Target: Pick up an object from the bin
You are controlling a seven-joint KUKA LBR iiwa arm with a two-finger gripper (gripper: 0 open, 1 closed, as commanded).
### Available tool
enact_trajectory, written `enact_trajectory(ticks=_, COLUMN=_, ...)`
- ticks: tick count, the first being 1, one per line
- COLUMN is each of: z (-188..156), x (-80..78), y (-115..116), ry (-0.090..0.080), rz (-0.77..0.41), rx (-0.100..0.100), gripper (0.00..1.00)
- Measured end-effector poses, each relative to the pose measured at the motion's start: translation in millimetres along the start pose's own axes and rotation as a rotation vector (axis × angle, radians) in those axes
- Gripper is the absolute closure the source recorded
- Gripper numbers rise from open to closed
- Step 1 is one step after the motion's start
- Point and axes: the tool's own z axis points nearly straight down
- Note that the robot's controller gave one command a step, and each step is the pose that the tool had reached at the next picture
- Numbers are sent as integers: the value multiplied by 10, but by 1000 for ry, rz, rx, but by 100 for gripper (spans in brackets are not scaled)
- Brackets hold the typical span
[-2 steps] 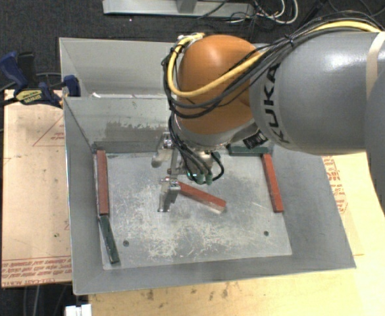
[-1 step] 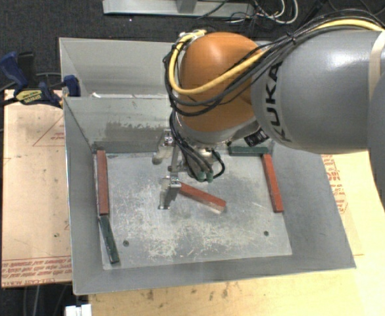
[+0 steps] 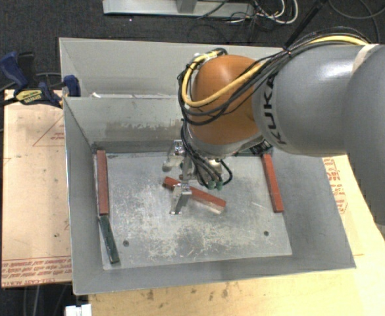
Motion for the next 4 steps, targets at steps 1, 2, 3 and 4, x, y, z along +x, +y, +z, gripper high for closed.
enact_trajectory(ticks=1, z=36, x=136, y=-617, ry=8, rz=135, rx=2, gripper=0)
enact_trajectory(ticks=2, z=177, x=-192, y=-601, ry=1, rz=139, rx=1, gripper=0)
enact_trajectory(ticks=3, z=879, x=19, y=-615, ry=-7, rz=205, rx=-2, gripper=0)
enact_trajectory(ticks=4, z=787, x=-17, y=-610, ry=-6, rz=208, rx=-2, gripper=100)
